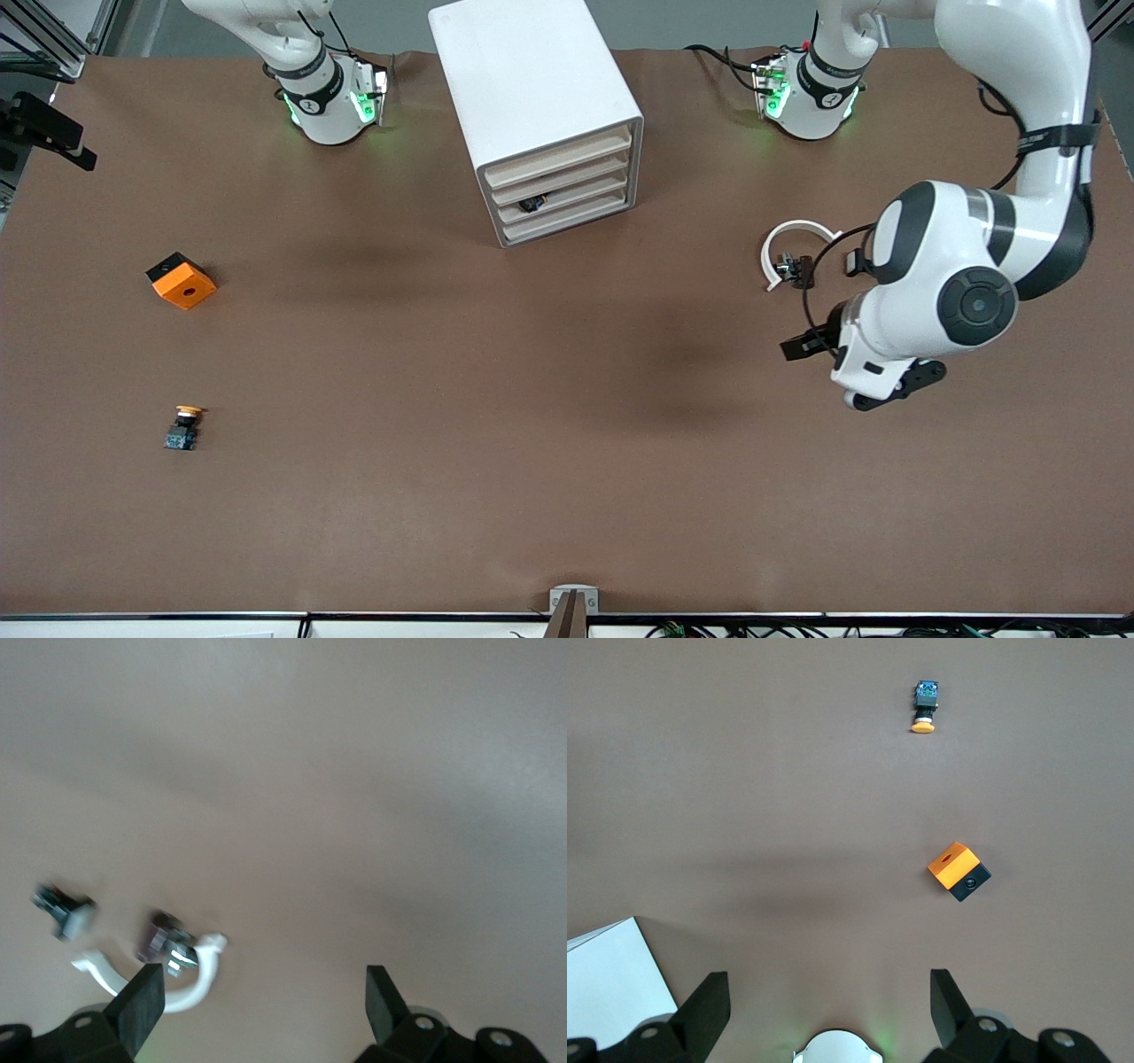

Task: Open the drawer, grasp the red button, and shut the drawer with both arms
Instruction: 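Move the left gripper from rest toward the white drawer cabinet, then reach the left gripper to the front of the cabinet drawer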

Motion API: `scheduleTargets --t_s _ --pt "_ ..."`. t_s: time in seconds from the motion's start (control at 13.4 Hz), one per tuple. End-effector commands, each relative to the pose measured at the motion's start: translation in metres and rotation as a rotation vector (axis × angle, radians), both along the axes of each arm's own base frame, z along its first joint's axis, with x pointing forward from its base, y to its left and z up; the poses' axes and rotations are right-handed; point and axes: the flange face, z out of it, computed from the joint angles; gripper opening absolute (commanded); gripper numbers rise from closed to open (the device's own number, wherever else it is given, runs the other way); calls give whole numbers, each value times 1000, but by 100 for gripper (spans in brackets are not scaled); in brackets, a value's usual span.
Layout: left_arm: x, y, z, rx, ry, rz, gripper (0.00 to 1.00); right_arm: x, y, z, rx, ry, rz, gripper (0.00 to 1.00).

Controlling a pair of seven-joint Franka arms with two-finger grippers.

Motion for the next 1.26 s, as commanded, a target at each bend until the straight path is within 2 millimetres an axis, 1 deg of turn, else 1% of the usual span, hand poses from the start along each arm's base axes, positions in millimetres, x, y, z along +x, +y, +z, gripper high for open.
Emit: scheduleTargets --t_s 0.0,0.07,0.22,0.3,0.45,0.52,0.6,0.67,0.74,0.82,0.89,0.97,1.04,1.19 --pt "-1 -32 -17 -19 56 149 100 -5 0 4 4 -5 -8 100" --pt "0 -42 -17 -54 75 211 100 -5 0 4 4 -5 -8 100" --pt "1 -57 -30 -127 159 361 100 -5 1 4 4 -5 -7 100" --pt "-5 -75 -39 -124 200 416 100 -5 0 4 4 -5 -10 100" --pt "-15 -102 -54 -71 242 494 100 -5 1 4 4 -5 -7 100" --pt "-20 -115 -66 -43 262 521 100 -5 0 4 4 -5 -10 100" --pt "-29 -132 -79 -9 289 531 100 -5 0 4 4 -5 -10 100" --pt "-35 -141 -93 32 321 569 100 -5 0 4 4 -5 -10 100" --pt "-36 -152 -103 55 364 630 100 -5 -1 4 4 -4 -11 100" --pt "-45 -164 -114 92 446 661 100 -5 0 4 4 -4 -10 100" --pt "-55 -167 -123 149 512 672 100 -5 0 4 4 -4 -8 100" --pt "-65 -173 -127 204 551 698 100 -5 -1 4 4 -4 -11 100" --pt "-71 -176 -127 241 590 736 100 -5 0 4 5 -4 -10 100" --pt "-84 -180 -140 307 734 808 100 -5 -1 4 4 -4 -11 100"
